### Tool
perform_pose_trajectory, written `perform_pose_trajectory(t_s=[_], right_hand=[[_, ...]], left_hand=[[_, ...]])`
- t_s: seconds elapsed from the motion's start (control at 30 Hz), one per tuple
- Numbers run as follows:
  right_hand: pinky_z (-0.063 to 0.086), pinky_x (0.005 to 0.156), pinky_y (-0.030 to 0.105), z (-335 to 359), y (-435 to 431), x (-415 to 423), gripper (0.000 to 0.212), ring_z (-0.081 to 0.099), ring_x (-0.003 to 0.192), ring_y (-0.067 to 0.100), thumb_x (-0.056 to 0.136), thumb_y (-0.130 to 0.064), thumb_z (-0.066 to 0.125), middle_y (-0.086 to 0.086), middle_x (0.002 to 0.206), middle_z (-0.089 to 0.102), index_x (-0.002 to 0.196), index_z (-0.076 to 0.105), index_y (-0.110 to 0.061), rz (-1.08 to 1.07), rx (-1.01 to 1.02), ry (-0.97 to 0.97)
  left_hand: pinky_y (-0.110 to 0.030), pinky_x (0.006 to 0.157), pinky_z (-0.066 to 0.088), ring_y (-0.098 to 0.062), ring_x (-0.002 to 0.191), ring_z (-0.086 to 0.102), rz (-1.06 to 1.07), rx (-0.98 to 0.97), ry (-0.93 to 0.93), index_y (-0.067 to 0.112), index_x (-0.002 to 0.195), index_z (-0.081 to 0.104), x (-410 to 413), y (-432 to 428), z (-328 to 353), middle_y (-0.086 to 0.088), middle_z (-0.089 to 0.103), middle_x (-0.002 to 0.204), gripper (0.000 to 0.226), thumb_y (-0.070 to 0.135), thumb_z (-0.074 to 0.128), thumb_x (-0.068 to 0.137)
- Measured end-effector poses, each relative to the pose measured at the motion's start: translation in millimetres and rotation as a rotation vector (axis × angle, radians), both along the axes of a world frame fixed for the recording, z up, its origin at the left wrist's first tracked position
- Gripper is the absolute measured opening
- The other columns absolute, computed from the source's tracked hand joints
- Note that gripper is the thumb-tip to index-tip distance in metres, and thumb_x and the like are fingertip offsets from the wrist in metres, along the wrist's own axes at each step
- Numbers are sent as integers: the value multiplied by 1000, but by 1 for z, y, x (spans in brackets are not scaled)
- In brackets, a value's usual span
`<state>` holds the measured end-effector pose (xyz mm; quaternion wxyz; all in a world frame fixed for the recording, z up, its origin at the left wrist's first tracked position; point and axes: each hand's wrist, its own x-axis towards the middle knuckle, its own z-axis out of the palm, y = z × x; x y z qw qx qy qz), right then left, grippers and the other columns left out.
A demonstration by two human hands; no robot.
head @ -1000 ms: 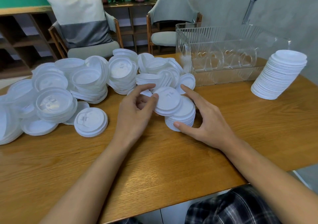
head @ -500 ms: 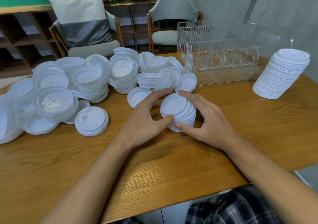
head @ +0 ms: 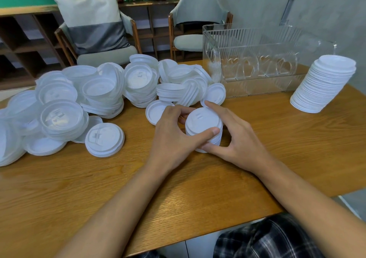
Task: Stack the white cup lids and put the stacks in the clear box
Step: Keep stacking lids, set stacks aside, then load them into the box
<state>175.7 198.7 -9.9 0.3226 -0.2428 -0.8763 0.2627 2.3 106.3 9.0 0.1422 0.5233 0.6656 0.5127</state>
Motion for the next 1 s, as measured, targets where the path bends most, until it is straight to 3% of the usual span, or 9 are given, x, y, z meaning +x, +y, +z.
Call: perform_pose_trajectory(t_s=[0.43,0.5,0.6,0.67,0.77,0.87,1.0], right_hand=[[47,110,27,-2,2,0,93,53,136,6,81,-54,80,-6,146,59,158,44,-16,35,-2,45],[47,111,28,-2,1,0,92,53,136,5,81,-53,81,-6,146,60,157,45,-16,32,-5,54],[46,113,31,-2,0,0,91,52,138,3,81,-53,82,-7,147,59,156,47,-18,13,-5,56],[46,114,32,-1,-1,-1,91,51,138,2,79,-53,84,-8,148,59,155,48,-19,1,-9,60],[44,115,31,0,-1,-1,91,49,140,2,78,-54,84,-10,149,57,156,48,-21,-10,-26,43],[42,116,26,1,-2,0,91,47,140,0,79,-57,82,-12,148,56,157,46,-24,-21,-29,21],[40,115,21,2,-2,0,91,47,139,-1,79,-58,81,-13,147,56,157,46,-25,-25,-38,10]], left_hand=[[-13,82,45,1,101,58,2,-16,70,31,106,66,2,-1,0,13,60,106,58,60,92,63],[-16,85,46,0,104,58,-26,-39,91,33,107,66,-2,-2,0,14,60,107,60,69,87,64],[-18,86,44,-1,107,58,-81,-56,118,35,111,70,-14,-6,1,16,62,109,55,79,61,80],[-25,87,48,-3,106,60,-28,-17,171,32,110,73,-25,-8,2,17,67,108,44,68,54,93],[-31,91,49,-10,106,64,111,-2,317,23,112,75,-42,-6,-1,11,72,108,24,40,66,99],[-40,92,53,-18,108,68,136,-114,502,19,121,74,-48,-5,-4,4,76,111,29,25,74,93],[-40,83,58,-20,98,74,126,-130,548,19,121,77,-49,-6,-2,1,80,105,30,10,74,92]])
